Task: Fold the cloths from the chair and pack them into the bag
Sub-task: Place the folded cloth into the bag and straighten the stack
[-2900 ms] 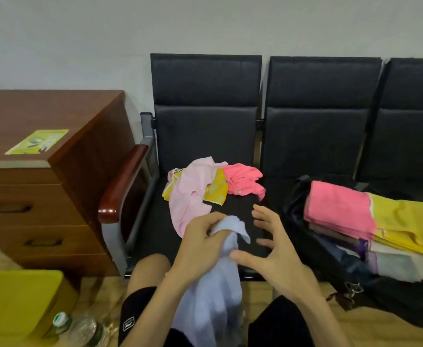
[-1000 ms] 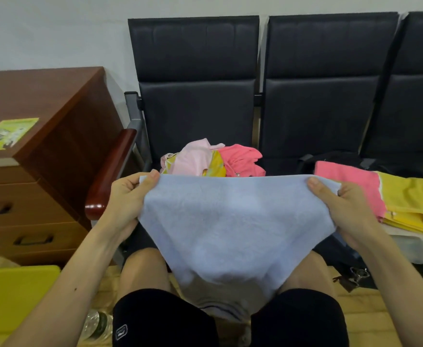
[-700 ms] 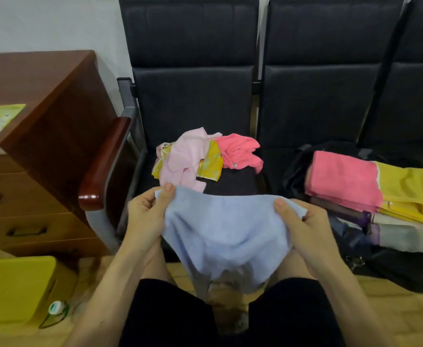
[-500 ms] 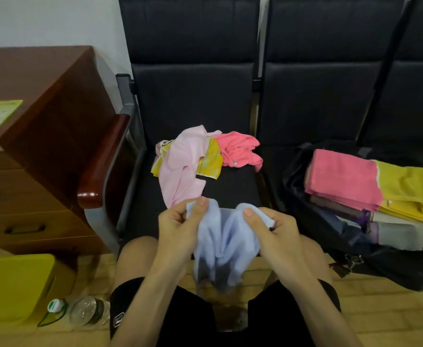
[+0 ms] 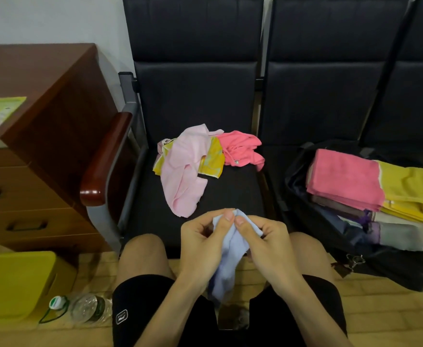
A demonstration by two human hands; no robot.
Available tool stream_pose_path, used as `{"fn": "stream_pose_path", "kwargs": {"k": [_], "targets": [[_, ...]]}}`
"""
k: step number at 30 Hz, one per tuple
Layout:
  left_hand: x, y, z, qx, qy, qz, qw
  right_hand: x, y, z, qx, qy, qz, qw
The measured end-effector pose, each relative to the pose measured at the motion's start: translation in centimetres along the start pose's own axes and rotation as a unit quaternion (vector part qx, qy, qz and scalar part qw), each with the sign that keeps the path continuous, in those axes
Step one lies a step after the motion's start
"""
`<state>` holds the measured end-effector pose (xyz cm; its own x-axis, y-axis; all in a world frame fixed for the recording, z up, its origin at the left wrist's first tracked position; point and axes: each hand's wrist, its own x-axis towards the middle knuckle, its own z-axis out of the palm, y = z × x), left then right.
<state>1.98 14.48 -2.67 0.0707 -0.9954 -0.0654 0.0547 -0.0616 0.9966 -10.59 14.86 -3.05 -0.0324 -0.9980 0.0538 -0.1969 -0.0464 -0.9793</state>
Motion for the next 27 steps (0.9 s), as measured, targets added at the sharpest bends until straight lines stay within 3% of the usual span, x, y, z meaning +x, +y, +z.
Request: {"fn": "stream_pose_path", "kwargs": {"k": [5, 8, 11, 15, 18, 23, 27], "targets": [[-0.3, 0.1, 0.3, -0.004, -0.009, 0.034, 0.999, -0.2, -0.9, -0.3, -0.024, 0.008, 0.029, 0.999], [-0.4, 0.2, 0.0, -0.021, -0.053, 0.050, 0.997, -0.4, -2.3, -0.5, 0.058, -0.015, 0.095, 0.994], [-0.2, -0.2, -0.7, -0.022, -0.093, 0.073, 0.993, 0.1, -3.0, -1.5, 0.135, -0.101, 0.204, 0.964], [0.2, -1.6, -0.8, 0.118, -0.051, 0.115, 0.985, 0.6, -3.2, -2.6, 0.234, -0.198, 0.234, 0.923], [0.3, -1.7, -0.7, 0.192, -0.015, 0.165, 0.967, 0.6, -2.7, -2.8, 0.257, -0.220, 0.215, 0.916], [1.3, -0.1, -0.7, 0.179, -0.018, 0.169, 0.969, -0.3, -3.4, -2.9, 0.215, -0.173, 0.204, 0.939], [3.8, 2.3, -1.1, 0.114, -0.069, 0.124, 0.983, -0.7, -3.0, -3.4, 0.101, -0.046, 0.153, 0.982]]}}
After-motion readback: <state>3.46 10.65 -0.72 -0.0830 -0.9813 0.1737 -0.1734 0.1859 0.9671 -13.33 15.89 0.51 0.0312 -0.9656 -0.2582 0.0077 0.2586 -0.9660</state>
